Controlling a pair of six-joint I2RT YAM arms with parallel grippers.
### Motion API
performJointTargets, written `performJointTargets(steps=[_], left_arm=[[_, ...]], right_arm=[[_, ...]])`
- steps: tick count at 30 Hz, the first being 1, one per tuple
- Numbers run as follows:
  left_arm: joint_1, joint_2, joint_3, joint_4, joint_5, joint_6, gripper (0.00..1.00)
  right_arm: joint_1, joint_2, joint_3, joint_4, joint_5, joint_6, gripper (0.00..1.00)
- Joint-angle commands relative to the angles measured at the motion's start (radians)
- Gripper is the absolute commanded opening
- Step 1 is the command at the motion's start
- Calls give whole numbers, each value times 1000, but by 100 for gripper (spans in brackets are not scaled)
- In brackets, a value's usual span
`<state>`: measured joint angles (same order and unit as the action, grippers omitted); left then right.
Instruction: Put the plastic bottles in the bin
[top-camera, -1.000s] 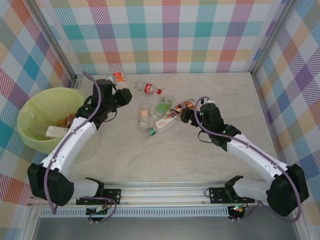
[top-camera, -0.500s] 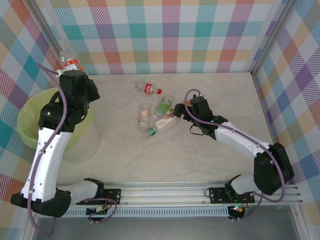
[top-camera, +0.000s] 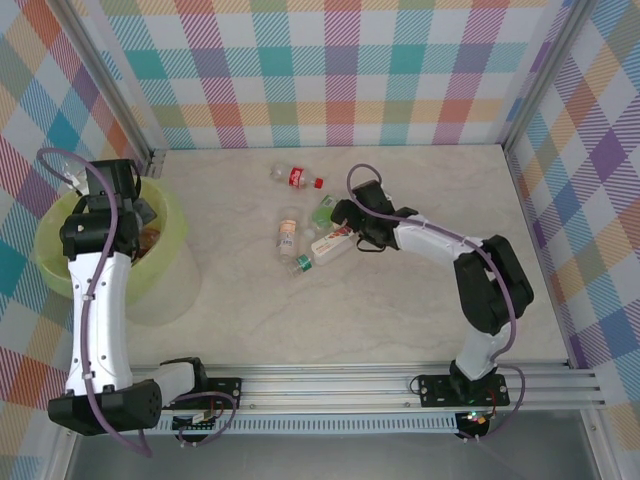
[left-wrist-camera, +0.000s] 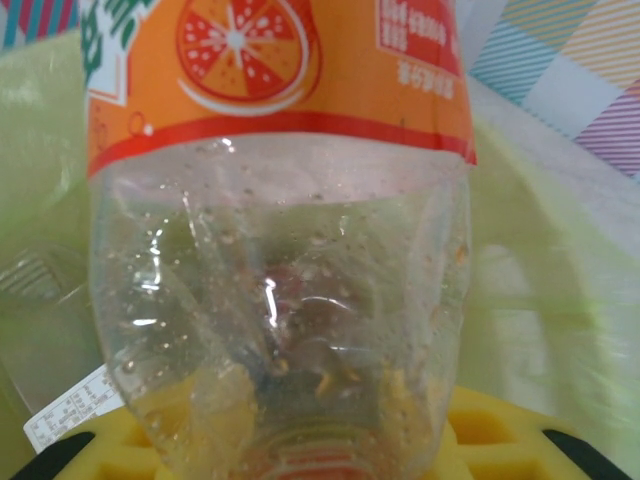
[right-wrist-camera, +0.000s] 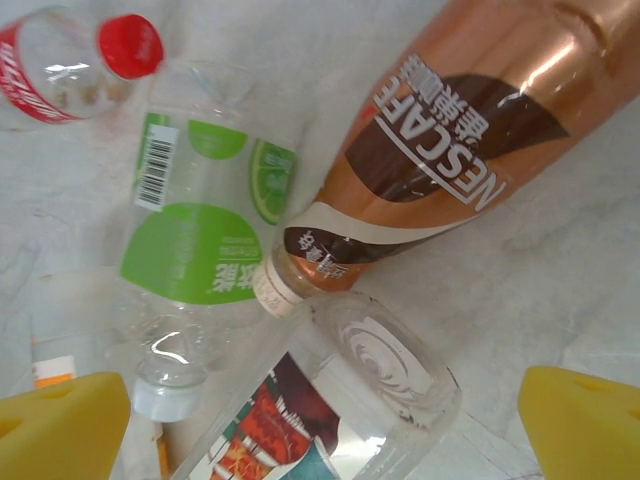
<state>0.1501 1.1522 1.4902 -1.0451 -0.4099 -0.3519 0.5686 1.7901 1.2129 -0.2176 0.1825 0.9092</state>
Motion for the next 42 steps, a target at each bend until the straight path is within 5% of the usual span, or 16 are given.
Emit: performJointTargets(steps=[1,7,14,20,30,42], left_arm=[[57,-14,-36,-4,103,-25,20],[64,-57,-59,6,191,-26,70],[62,-112,-58,22,269,-41,99],[4,-142,-54,77,434,-31,100],[-389,-88,16,136,253,10,100],[-618,36,-179,477,535,35,100]], right_arm=[[-6,44,57,-52,-12,50,100],[-3,115,91,-69,9,93,100],[14,177,145,-106,16,88,100],[31,177,127,-103,14,91,95],[46,167,87,-73,9,108,84],[46,65,-40,81,27,65,59]])
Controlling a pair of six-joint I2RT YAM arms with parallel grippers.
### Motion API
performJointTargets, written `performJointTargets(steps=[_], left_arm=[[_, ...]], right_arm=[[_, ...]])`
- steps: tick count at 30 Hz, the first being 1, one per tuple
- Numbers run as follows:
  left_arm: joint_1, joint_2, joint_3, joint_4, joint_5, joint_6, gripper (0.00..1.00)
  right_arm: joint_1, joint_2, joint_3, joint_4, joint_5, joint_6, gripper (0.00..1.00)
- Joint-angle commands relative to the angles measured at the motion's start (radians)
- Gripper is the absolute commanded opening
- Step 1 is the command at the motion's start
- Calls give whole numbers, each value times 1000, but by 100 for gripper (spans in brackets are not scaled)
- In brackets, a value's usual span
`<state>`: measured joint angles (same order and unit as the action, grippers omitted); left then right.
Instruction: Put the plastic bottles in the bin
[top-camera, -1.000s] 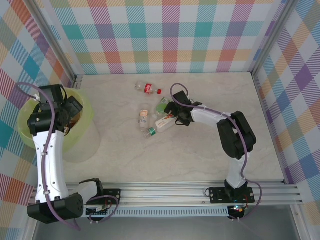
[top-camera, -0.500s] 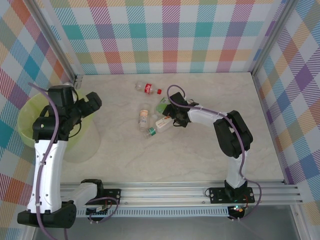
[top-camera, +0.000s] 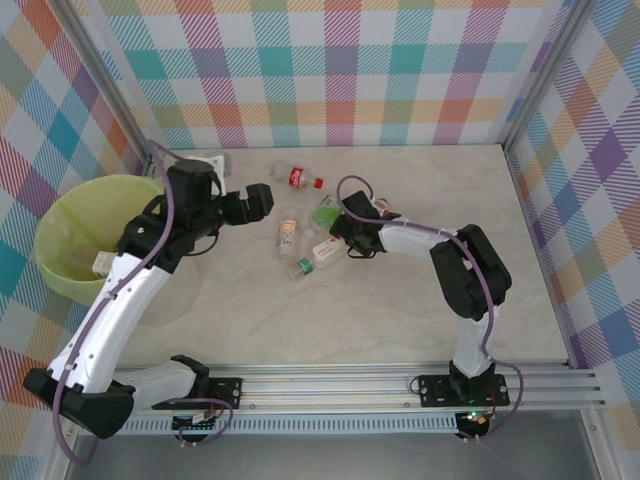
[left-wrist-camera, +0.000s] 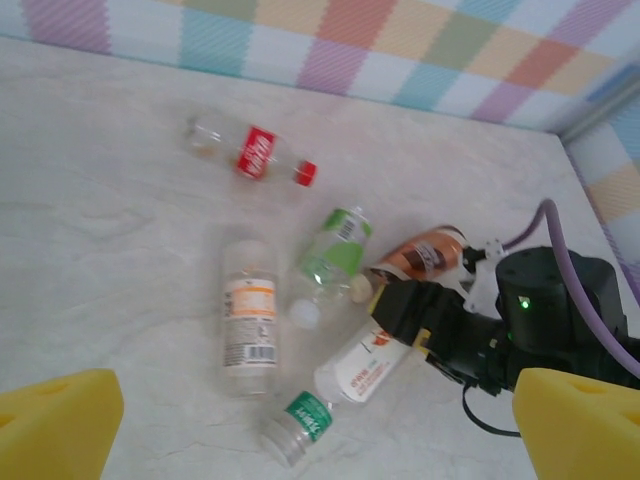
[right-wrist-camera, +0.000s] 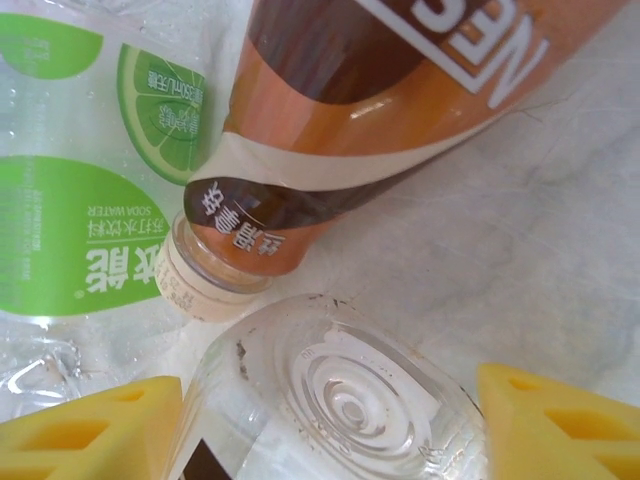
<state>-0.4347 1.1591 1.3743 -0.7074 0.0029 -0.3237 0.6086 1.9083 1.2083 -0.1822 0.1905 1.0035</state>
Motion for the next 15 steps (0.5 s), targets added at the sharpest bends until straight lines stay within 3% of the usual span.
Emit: performJointTargets(steps=[1,6,10,15], left_arm=[[-51,43,-94,176,141,8,100],[-157,123,-218,322,151,122,100],[-186,157,-376,571,218,164,100],[-235,186,-499,751,197,304,100]], right_arm=[[6,-69,-57,68,23,-32,58],[5,-139,-175,232,17,-59,55],[6,-190,-242,330,-9,-90,52],[6,-263,-262,351,-66,-109,51]])
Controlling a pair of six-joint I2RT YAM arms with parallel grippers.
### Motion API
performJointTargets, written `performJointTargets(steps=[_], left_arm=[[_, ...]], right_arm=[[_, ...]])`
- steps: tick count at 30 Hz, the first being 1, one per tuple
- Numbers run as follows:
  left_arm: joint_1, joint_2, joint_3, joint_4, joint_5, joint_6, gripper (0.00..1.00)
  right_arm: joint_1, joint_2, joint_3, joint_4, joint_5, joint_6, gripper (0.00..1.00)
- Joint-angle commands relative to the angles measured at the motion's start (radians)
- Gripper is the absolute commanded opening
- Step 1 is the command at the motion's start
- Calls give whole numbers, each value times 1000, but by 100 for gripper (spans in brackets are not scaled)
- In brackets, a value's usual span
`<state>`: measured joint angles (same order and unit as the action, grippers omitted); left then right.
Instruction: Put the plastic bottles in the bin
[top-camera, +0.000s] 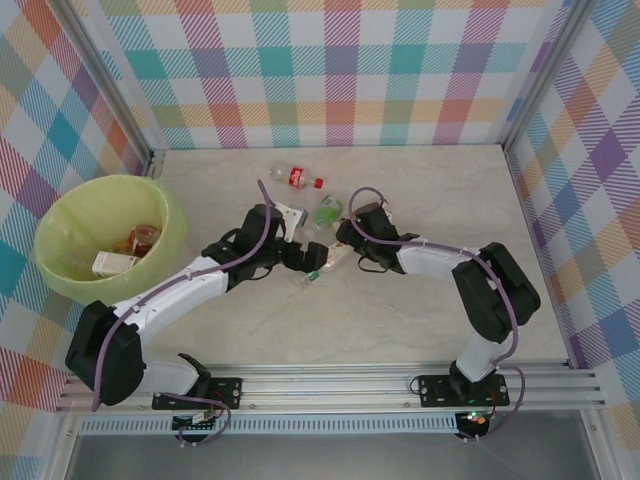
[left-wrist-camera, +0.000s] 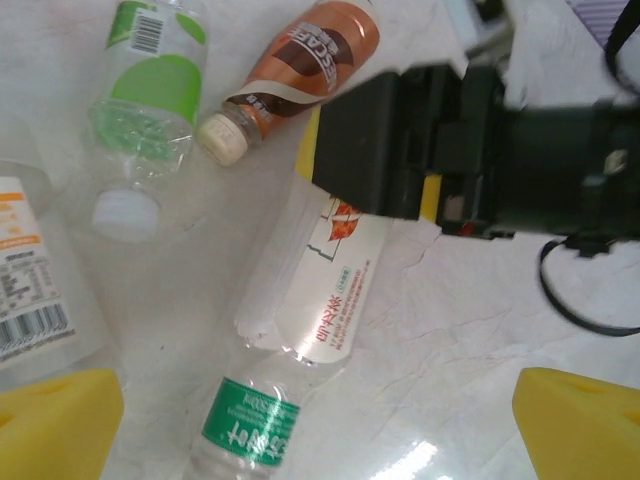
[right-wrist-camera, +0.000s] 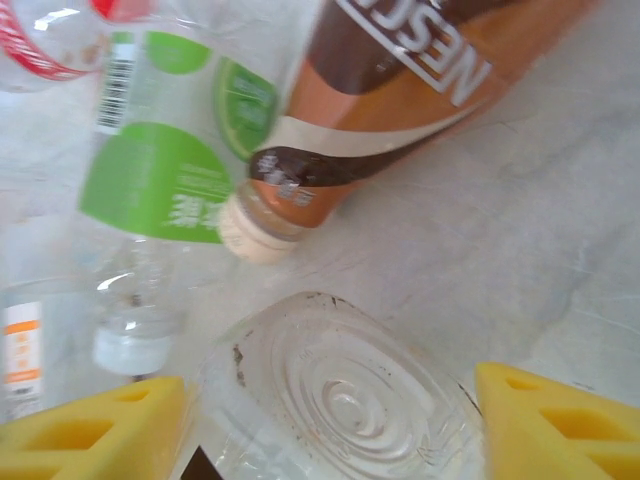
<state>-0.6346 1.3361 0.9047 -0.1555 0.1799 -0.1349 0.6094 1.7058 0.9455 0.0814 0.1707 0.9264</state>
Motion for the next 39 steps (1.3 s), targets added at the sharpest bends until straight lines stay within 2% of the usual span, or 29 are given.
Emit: performJointTargets(steps=[1,8,12,14,18,20,23,28,30,35,37,39], left_arm=[[-45,22,-34,212,4,143,100],[-121,165,20,203,-138,394,100],[-122,216,42,239,-211,449,98],[-122,237,53,248,-219,469,93],[-120,235,28,302,-111,474,81],[-122,232,20,309,-80,464,71],[-121,233,18,300,-94,455,56],[-122,209,-4,307,-121,439,54],[-121,192,-9,304,-114,432,50],[-114,141,19,211,-142,361,29],[-108,112,47,133,-166,324,15],[-106,68,48,92,-221,287,0]], right_arm=[[8,-77,2,83,-61,-40,51],[21,-174,37,-16,-73,-103,51],[29,-209,60,-87,-63,-114,51],[29,-226,62,-104,-63,-103,51],[29,-245,67,-114,-86,-77,51],[29,-249,71,-121,-90,-77,52],[29,-252,73,-118,-90,-77,52],[29,-250,83,-126,-106,-74,53],[29,-252,87,-127,-107,-70,57],[7,-265,120,-165,-122,-60,85],[-7,-278,124,-172,-114,-43,99],[-22,-293,117,-167,-91,-22,100]])
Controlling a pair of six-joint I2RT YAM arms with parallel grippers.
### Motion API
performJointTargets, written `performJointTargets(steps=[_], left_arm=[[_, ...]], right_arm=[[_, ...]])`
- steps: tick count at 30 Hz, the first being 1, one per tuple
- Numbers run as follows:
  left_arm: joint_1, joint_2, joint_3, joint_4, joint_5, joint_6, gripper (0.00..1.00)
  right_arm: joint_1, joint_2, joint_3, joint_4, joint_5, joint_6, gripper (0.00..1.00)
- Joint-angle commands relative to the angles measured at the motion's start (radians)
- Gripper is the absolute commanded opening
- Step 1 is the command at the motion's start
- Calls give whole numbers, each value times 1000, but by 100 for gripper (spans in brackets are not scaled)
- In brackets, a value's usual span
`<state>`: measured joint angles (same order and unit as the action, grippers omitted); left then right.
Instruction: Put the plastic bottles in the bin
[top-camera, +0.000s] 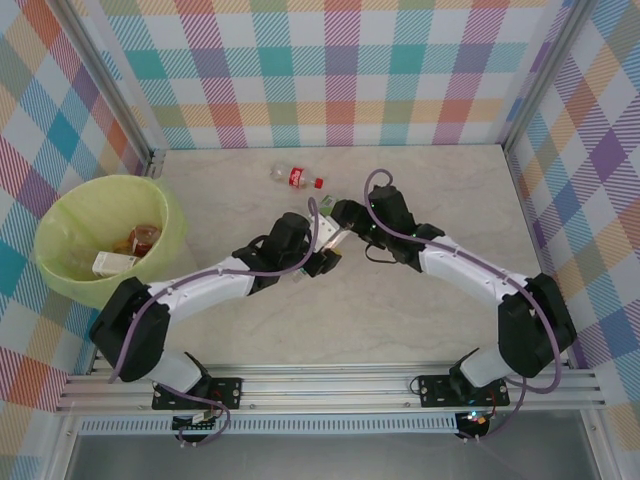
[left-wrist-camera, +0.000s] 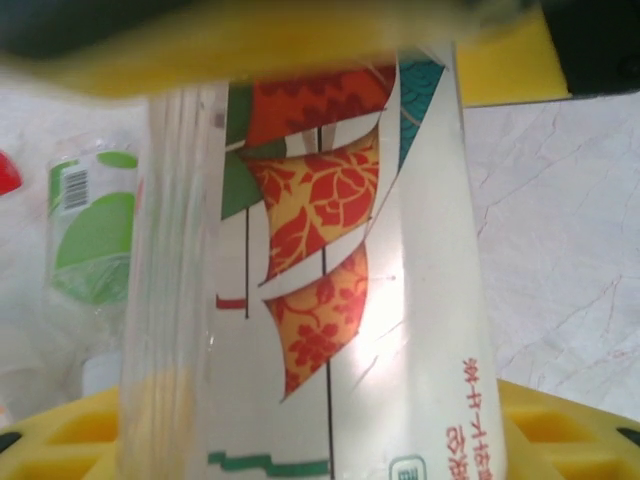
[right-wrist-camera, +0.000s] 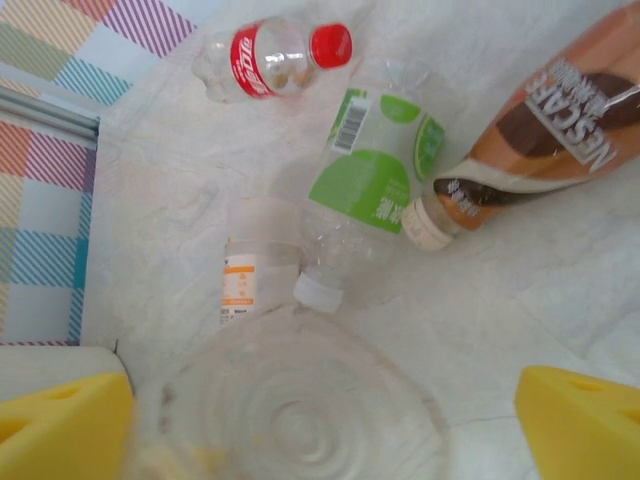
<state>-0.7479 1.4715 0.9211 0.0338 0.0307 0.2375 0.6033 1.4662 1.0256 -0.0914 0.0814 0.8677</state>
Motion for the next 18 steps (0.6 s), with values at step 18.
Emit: performJointTargets(steps=[18], left_arm=[[119,-485,381,-558,-755,-149,0]], right_arm=[[-96,21,56,-61,-19,121,100]])
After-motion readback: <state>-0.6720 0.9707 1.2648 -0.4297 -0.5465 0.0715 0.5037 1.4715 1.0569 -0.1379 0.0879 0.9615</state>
